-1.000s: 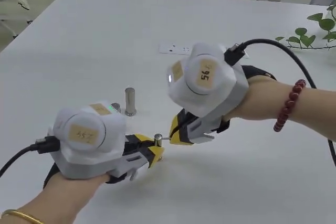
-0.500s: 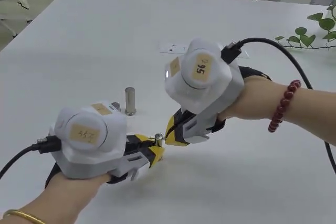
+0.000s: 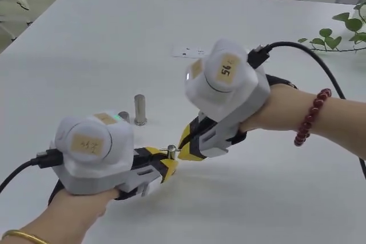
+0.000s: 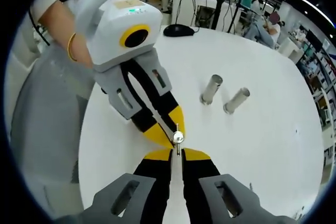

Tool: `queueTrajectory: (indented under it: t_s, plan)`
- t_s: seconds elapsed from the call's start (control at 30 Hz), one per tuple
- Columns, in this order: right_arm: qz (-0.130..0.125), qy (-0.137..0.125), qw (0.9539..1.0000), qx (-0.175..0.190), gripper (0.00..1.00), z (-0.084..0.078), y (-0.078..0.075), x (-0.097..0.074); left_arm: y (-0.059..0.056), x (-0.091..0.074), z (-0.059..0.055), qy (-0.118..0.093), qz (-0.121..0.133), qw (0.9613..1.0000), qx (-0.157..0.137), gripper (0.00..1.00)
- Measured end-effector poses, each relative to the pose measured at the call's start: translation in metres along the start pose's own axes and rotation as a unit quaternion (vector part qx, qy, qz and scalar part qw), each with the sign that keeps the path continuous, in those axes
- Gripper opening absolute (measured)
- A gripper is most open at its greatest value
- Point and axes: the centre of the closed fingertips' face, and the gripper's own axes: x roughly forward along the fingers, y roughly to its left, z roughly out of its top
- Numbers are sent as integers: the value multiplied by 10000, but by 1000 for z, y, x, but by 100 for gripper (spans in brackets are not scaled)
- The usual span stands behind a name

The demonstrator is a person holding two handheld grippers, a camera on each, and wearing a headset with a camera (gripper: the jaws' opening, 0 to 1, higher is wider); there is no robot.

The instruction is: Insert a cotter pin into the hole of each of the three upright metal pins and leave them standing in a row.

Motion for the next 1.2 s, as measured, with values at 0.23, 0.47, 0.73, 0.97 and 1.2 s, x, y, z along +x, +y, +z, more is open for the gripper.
queueTrajectory:
  t_s: [0.23, 0.47, 0.73, 0.97, 1.2]
  plan:
    - [10, 16, 10000, 67, 7, -5, 1, -3, 1, 0, 0, 8, 3, 10000, -6, 8]
    - [-18, 1, 10000, 27, 4, -3, 0, -2, 2, 0, -1, 15, -4, 10000, -23, 8]
    - [-49, -48, 9999, 116, 3, 1, -1, 0, 2, -1, -2, 23, -23, 9999, -128, 8]
    - [-30, -51, 9999, 141, 3, 3, 1, 2, 1, -1, -2, 27, -35, 9999, -137, 8]
    - [-23, -53, 9999, 151, 3, 3, 1, 4, 1, -1, -3, 66, -57, 9999, -116, 8]
